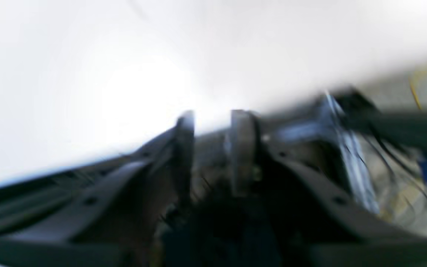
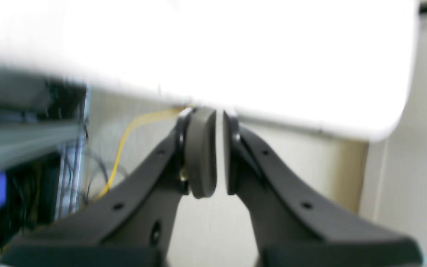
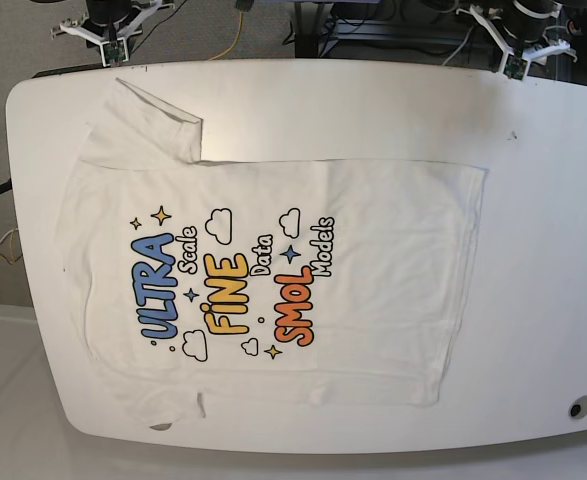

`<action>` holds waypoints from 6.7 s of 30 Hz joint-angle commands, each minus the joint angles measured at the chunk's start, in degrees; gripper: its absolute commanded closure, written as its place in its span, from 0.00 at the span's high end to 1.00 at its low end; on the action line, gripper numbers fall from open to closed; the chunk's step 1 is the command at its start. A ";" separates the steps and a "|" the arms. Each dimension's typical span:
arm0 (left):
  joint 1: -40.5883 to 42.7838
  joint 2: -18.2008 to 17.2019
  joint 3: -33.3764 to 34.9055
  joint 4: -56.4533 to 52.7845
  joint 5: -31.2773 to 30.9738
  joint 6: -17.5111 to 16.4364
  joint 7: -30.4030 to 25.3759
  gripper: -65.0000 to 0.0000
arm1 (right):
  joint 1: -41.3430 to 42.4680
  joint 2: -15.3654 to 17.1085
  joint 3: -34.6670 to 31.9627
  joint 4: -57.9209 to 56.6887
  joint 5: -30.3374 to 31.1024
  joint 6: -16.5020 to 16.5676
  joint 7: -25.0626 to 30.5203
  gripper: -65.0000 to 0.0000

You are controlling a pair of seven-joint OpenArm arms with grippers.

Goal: Fold the T-shirt properly
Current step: 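Lower both grippers toward the shirt's shoulder corners, then position both open grippers at the shoulder edges beside the collar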

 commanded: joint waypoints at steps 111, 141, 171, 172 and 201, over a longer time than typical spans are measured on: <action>-28.52 2.35 -12.75 -10.84 -19.05 -24.31 4.03 0.47 | 50.09 16.31 22.73 -41.97 43.77 26.13 -34.70 0.63; -28.89 2.78 -7.11 -14.62 -15.48 -18.27 7.06 0.49 | 51.02 12.92 22.78 -46.44 38.48 26.27 -35.01 0.62; -31.23 3.19 -7.32 -17.32 -28.08 -18.02 13.25 0.48 | 52.12 13.22 21.50 -46.45 40.03 33.68 -35.82 0.62; -31.32 3.20 -7.51 -17.63 -28.18 -17.96 13.39 0.48 | 52.18 13.20 21.51 -46.47 40.04 33.70 -35.87 0.62; -33.09 8.39 -13.57 -22.22 -28.91 -24.56 13.96 0.49 | 52.74 12.06 16.63 -46.23 40.05 33.59 -35.74 0.62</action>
